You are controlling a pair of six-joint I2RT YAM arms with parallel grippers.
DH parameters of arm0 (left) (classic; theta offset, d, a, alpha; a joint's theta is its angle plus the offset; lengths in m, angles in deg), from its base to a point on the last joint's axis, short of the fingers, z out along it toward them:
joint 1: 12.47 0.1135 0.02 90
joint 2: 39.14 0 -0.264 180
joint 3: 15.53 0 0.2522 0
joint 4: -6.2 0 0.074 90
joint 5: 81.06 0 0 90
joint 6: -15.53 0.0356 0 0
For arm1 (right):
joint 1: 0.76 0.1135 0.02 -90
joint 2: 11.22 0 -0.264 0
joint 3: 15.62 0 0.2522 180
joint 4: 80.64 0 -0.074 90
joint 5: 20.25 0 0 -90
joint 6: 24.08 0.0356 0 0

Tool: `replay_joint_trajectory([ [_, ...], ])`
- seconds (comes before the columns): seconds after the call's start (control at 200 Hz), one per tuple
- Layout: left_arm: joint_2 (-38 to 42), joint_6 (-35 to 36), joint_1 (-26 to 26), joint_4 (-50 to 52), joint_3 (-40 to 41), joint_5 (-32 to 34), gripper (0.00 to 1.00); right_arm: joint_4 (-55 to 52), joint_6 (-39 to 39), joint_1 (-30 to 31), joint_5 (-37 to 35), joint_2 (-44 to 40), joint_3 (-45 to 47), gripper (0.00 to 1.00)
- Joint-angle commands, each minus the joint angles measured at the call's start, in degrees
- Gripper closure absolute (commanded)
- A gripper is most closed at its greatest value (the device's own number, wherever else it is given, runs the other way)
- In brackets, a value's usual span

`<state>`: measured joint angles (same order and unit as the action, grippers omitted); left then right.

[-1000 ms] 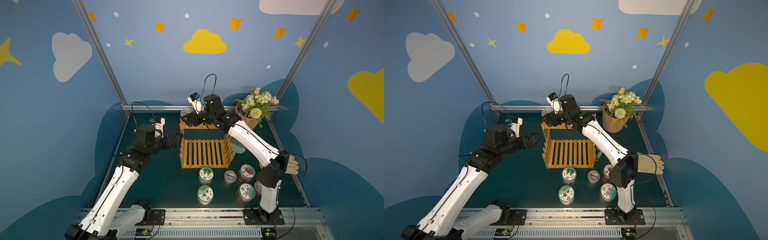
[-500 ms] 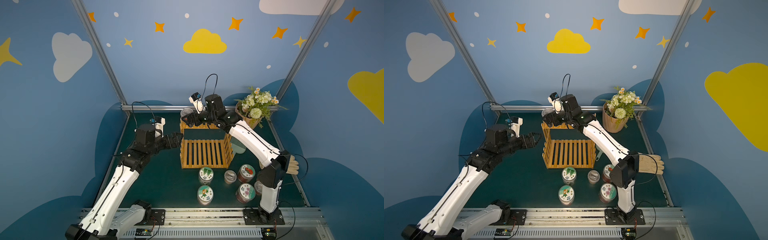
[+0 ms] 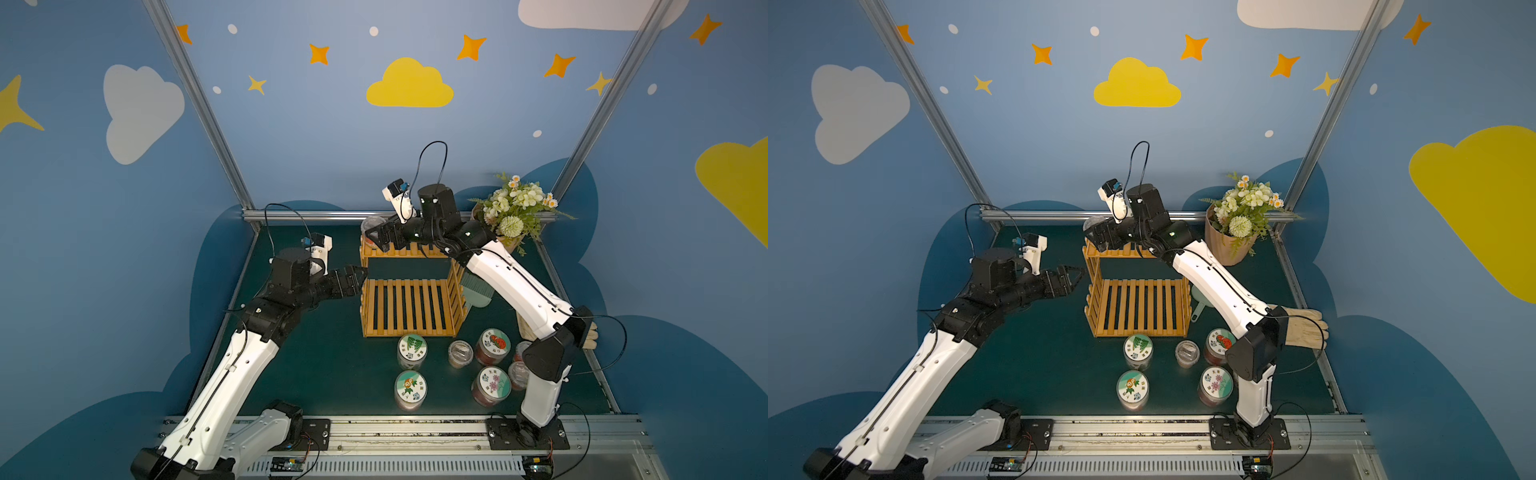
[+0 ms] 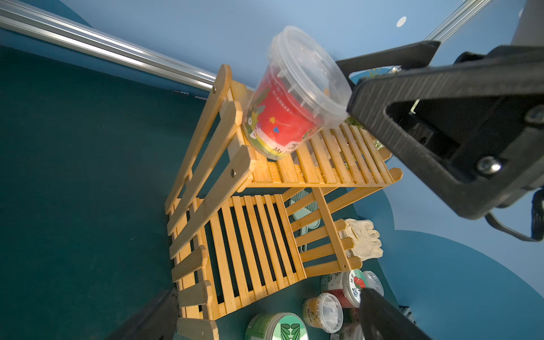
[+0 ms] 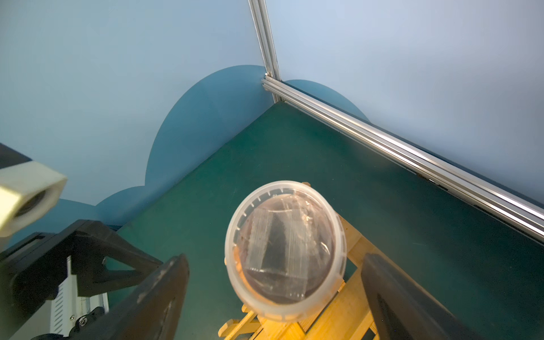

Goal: Place the seed container on the shelf
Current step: Adjust the seed jar on the shelf, then adjust the seed jar at the center of the board.

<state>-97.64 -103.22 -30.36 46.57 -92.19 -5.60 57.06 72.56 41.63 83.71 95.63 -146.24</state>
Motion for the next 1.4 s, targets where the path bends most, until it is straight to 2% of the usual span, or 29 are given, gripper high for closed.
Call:
replay_joint_trajectory([
  [0.0,0.08,0.36,0.26,-1.25,-1.08,-2.06,0.0,-0.28,-0.18,-0.25,1.16,-3.02,0.93,0.02],
  [0.3,2.83,0.84,0.09,-4.56,1.88,-7.82,0.0,-0.57,-1.59,-0.38,-0.15,-9.15,5.55,0.02],
  [0.676,4.12,1.58,-4.08,-5.89,5.72,-10.9,0.0,0.61,-2.35,-2.3,-3.66,-23.43,23.57,0.02],
  [0.921,5.38,3.08,-11.56,-6.59,8.49,-7.27,0.0,0.37,-0.37,-3.96,-4.55,-35.1,38.87,0.02],
  [1.121,6.95,0.62,-19.99,-12.96,14.54,-2.55,0.0,-2.09,2.23,-5.98,-3.35,-44.15,50.5,0.02],
  [1.241,5.01,-0.44,-25.28,-15.96,15.65,0.59,0.0,-3.78,3.5,-6.7,-3.01,-48.3,55.67,0.02],
  [1.332,3.45,0.75,-29.08,-15.37,14.87,4.54,0.0,-5.4,7.25,-7.15,-7.13,-50.7,58.49,0.02],
  [1.397,2.51,0.97,-30.8,-15.35,14.56,6.15,0.0,-7.3,8.34,-7.65,-6.94,-51.66,59.35,0.02],
])
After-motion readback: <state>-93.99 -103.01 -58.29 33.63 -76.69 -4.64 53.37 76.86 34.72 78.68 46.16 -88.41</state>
